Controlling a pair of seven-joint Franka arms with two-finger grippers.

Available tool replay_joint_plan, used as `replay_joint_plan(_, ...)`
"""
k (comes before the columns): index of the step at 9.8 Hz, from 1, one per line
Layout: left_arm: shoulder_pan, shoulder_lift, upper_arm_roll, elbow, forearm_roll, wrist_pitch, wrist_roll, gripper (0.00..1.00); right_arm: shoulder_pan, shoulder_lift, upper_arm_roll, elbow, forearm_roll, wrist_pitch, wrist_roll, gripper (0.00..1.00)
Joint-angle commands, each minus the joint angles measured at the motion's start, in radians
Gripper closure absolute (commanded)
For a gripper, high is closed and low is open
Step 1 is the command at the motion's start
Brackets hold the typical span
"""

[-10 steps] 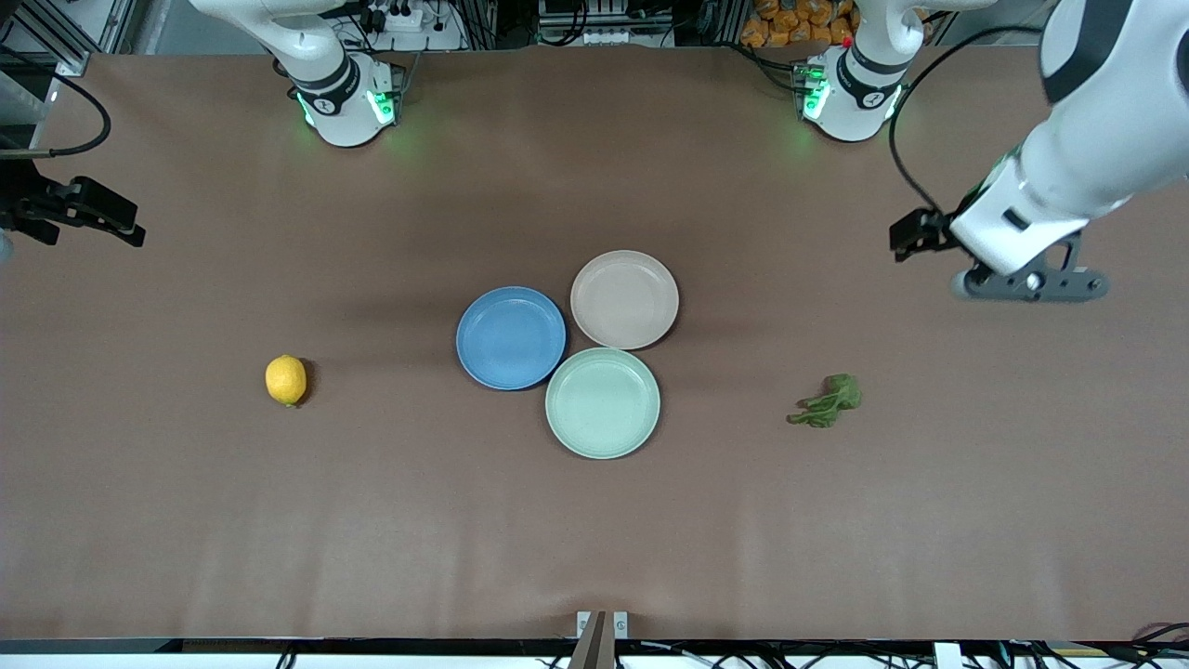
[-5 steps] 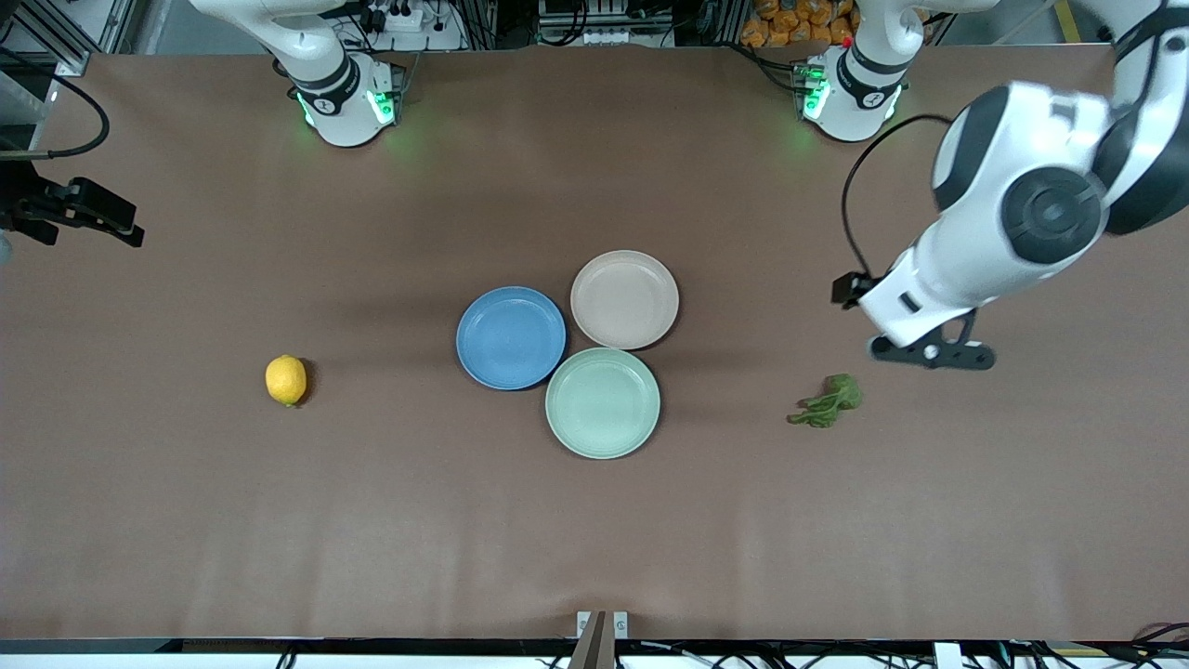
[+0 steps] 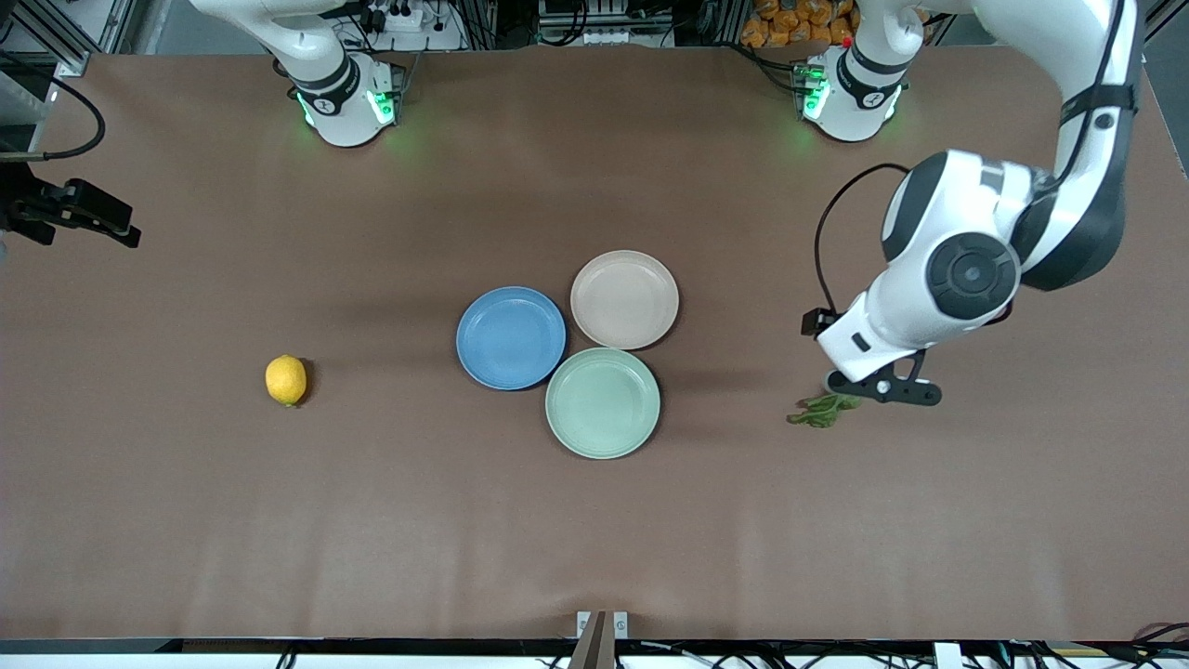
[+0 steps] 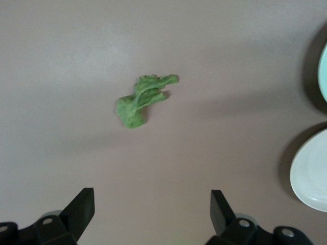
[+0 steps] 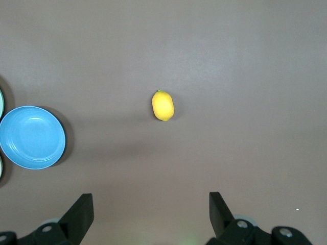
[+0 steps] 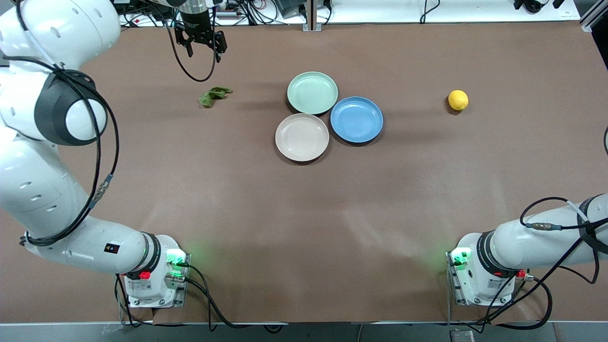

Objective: Place lemon and lettuce in plates
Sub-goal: 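Move the left gripper down over the green lettuce leaf, then close the left gripper on the lettuce while the right gripper reaches the lemon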

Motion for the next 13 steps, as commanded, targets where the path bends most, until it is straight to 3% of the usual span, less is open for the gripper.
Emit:
replay_joint_plan(1, -0.019, 0.04, 0.002, 0.019, 0.022, 0.052, 0.067, 0.0, -0.013, 0.008, 0.004, 0.019, 0.013, -0.017, 0.008, 0.0)
replay_joint_plan(4, 0.001, 0.119, 0.004, 0.017, 0.015, 0.135, 0.257, 0.0, -0.017, 0.011, 0.004, 0.018, 0.013, -0.017, 0.008, 0.0)
replay_joint_plan(7, 0.04, 0.13, 0.004, 0.002, -0.016, 0.171, 0.353, 0.0, -0.025, 0.02, 0.004, 0.018, 0.013, -0.017, 0.008, 0.0)
replay_joint_plan(13, 0.1, 0.117, 0.002, -0.196, -0.018, 0.454, 0.413, 0.0, -0.013, 0.078, 0.005, 0.016, 0.015, -0.014, 0.009, 0.0)
